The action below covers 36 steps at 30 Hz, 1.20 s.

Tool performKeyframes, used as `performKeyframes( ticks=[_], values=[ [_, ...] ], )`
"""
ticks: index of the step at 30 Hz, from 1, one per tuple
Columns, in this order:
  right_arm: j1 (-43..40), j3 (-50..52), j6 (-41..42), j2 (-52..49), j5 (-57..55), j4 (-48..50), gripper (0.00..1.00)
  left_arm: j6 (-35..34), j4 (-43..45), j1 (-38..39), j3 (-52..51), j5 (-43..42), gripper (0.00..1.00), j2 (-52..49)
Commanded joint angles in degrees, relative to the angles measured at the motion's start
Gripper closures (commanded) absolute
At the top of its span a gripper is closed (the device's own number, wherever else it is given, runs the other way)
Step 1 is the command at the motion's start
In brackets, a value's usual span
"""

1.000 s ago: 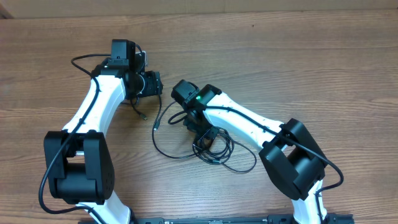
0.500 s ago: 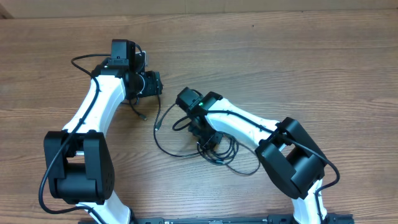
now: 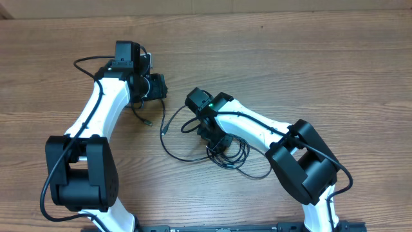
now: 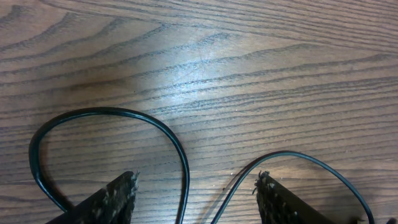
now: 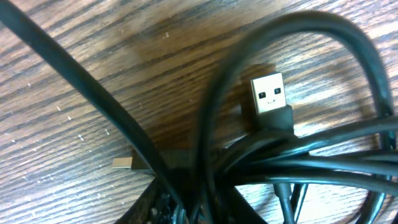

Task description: Untangle cables

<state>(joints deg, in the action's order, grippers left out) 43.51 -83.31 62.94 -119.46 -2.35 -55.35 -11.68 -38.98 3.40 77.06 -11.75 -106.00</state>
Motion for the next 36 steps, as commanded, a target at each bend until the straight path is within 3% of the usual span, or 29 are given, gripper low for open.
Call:
performKeyframes(
  ticks=[1,5,7,13,17,23,30,36],
  values=[
    [-0.02,1.01,-0.37,-0.20,-0.57,0.26,0.80,-0.15,0.04,0.00,-0.24,-0.39,0.37,-0.63],
    [-0.02,1.20,-0.39,-0.20,-0.48,0.79,0.87,-0.11,0.07,0.00,-0.24,-2.32,0.36,-0.63],
    [-0.02,1.20,-0.42,-0.20,-0.26,0.98,0.96,0.35,0.04,0.00,-0.24,-3.21,0.35,-0.63],
    [-0.02,1.18,-8.04,-0.20,4.15,5.03,0.96,1.64,-0.02,0.00,-0.24,-3.34,0.28,-0.61],
    [-0.02,1.18,-17.90,-0.20,13.03,12.63,0.96,2.97,-0.11,-0.09,-0.24,-4.07,0.25,-0.61],
    [-0.20,0.85,-21.40,-0.20,27.54,20.13,0.96,6.78,-0.39,-1.22,-0.24,-9.66,0.17,-0.61],
    [-0.20,-5.09,-27.87,-0.20,30.40,13.84,0.96,6.78,-0.63,-2.49,-0.24,-10.82,0.17,-0.61],
    [-1.14,-15.19,-30.71,-0.20,24.02,2.60,0.89,6.80,-0.63,-2.54,-0.24,-12.76,0.12,-0.61]
  ],
)
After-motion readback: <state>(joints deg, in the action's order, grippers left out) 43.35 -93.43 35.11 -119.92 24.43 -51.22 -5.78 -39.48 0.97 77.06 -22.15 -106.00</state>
